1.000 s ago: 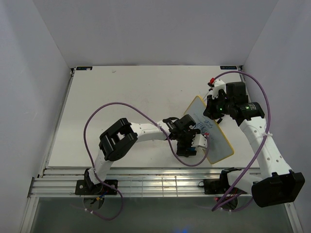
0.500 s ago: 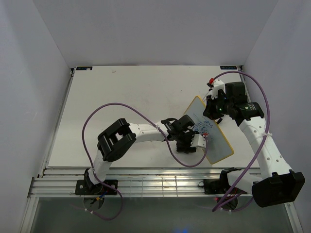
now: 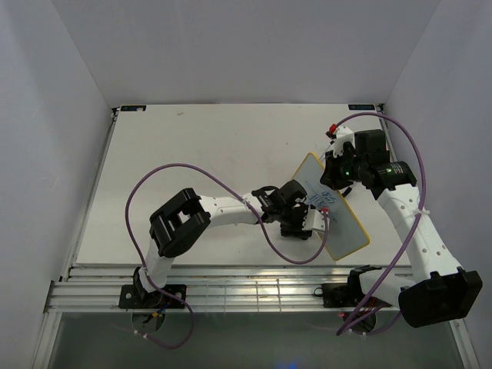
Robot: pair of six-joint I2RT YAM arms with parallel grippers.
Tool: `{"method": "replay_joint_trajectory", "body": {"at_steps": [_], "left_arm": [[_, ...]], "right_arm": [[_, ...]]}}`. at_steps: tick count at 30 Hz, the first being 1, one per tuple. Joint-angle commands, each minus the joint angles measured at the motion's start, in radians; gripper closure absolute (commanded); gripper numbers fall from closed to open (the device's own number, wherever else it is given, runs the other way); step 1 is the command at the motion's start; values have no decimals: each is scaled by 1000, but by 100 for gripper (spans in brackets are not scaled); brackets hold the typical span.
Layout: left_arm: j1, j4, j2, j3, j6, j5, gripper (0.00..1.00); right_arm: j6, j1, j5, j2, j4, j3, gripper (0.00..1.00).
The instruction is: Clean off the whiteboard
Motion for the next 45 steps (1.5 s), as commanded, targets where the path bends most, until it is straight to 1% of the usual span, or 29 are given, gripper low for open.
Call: {"method": "replay_joint_trajectory", "body": {"at_steps": [1, 5, 8, 11, 12, 14, 16, 21, 22, 25, 26, 27, 31, 32, 36, 41, 45], "left_arm": [[-4, 29, -65, -18, -6, -1, 43], [-4, 24, -49, -21, -10, 1, 38], [-4, 15, -43, -20, -7, -2, 38], [-4, 15, -37, -20, -9, -7, 41], [-4, 13, -40, -20, -9, -4, 47], [-4, 18, -42, -18, -9, 2, 52], [-4, 20, -42, -18, -10, 7, 53], [-4, 18, -32, -23, -13, 16, 51], [-4, 18, -26, -24, -17, 16, 48], [-4, 15, -20, -26, -24, 18, 45], [-4, 15, -19, -26, -27, 15, 41], [-4, 15, -17, -27, -27, 13, 41], [-2, 18, -16, -24, -27, 14, 44], [-2, 20, -17, -24, -26, 18, 46], [-2, 27, -16, -26, -29, 24, 48], [-2, 15, -3, -20, -32, 16, 48], [-2, 21, 1, -23, -30, 22, 44]], "right_arm": [[-4, 8, -14, -1, 31, 17, 92], [-4, 9, -9, -3, 30, 18, 92], [-4, 11, -4, -4, 31, 17, 92], [-6, 12, -4, -1, 31, 17, 92], [-6, 12, -4, -1, 31, 18, 92], [-6, 11, -3, -1, 31, 18, 92], [-6, 12, -1, -1, 31, 17, 92], [-6, 14, 2, -3, 31, 12, 92], [-6, 14, 2, -4, 33, 11, 92], [-6, 14, 2, -4, 33, 11, 92], [-6, 15, 2, -4, 33, 11, 92], [-6, 15, 2, -6, 33, 9, 92], [-4, 17, 2, -6, 33, 9, 92], [-6, 15, 5, -6, 34, 8, 92], [-7, 15, 8, -6, 35, 4, 92], [-7, 18, 8, -6, 33, 4, 92], [-7, 20, 11, -4, 30, 0, 92]]}}
